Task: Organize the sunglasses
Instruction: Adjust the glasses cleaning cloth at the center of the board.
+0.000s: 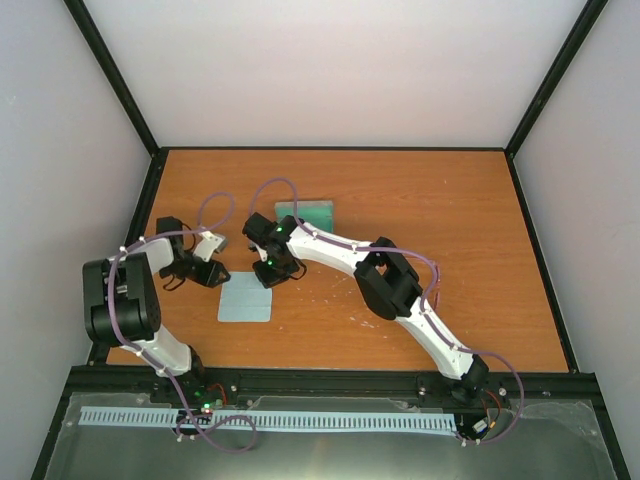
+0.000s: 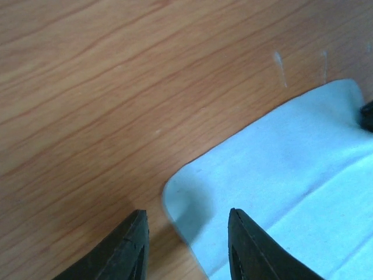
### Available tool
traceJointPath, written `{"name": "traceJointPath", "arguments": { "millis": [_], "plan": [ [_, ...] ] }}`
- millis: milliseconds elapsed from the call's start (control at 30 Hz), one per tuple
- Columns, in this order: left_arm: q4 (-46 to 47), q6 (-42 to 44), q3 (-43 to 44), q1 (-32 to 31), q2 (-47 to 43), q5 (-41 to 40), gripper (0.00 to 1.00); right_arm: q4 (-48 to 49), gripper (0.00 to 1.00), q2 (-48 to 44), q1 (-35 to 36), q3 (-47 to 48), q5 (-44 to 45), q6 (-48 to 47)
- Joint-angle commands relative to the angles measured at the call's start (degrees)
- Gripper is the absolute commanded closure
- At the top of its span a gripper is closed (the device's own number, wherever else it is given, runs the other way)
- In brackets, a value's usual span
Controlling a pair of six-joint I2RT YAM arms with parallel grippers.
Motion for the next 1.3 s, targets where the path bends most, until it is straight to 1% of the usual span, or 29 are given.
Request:
{"name": "traceJointPath", "arguments": {
  "millis": [0, 67, 133, 367, 467, 533, 633, 833, 1100, 1167, 1233, 1267],
  "plan": [
    [2.89, 2.75, -2.16, -3.00, 0.94, -3.18, 0.60, -1.04, 0.97, 0.15, 0.38, -1.37, 2.90, 0.47],
    [3.86, 2.58, -2.85, -3.98, 1.35, -3.94, 0.60, -1.11, 0.97, 0.20, 0.36, -1.35, 2.88, 0.49],
    [4.60, 2.38, -3.17, -4.42, 2.12, -4.59, 0.62, -1.08, 0.97, 0.23, 0.35, -1.47, 2.80, 0.49],
    [5.80, 3.70, -5.64, -4.60, 2.06, -7.79, 0.86, -0.98, 0.97, -0.19, 0.35, -1.54, 3.31, 0.56],
    [6.35, 3.33, -6.88, -4.62, 1.28, -8.14, 0.94, -0.81, 0.97, -0.40, 0.29, -1.50, 4.10, 0.76],
    [6.60, 2.30, -6.87, -4.65, 0.86, -7.70, 0.97, -0.42, 0.97, -0.55, 0.06, -1.55, 4.47, 1.00],
    [6.27, 0.36, -5.19, -4.61, 0.42, -5.92, 1.00, 0.59, 0.97, -1.21, -0.67, -1.83, 4.51, 1.11],
    [4.56, -3.69, 0.13, -4.80, 2.57, -2.51, 1.00, 3.29, 0.97, -2.45, -2.71, -1.84, 3.46, 0.40],
    [4.71, -6.43, 4.25, -5.18, 6.22, -1.70, 1.00, 6.53, 0.97, -3.84, -4.11, -1.25, 2.79, -0.51],
    [4.84, -6.47, 4.40, -5.13, 6.93, -1.58, 1.00, 4.68, 0.77, -2.20, -4.22, 0.91, 0.83, -0.54],
    [4.65, -6.39, 4.32, -5.13, 7.28, -1.34, 1.00, 1.78, 0.66, -0.44, -4.16, 3.40, -1.34, -0.33],
    [4.46, -6.35, 4.25, -5.13, 7.29, -1.15, 1.00, 0.99, 0.65, 0.00, -4.09, 3.92, -1.95, -0.11]
  ]
}}
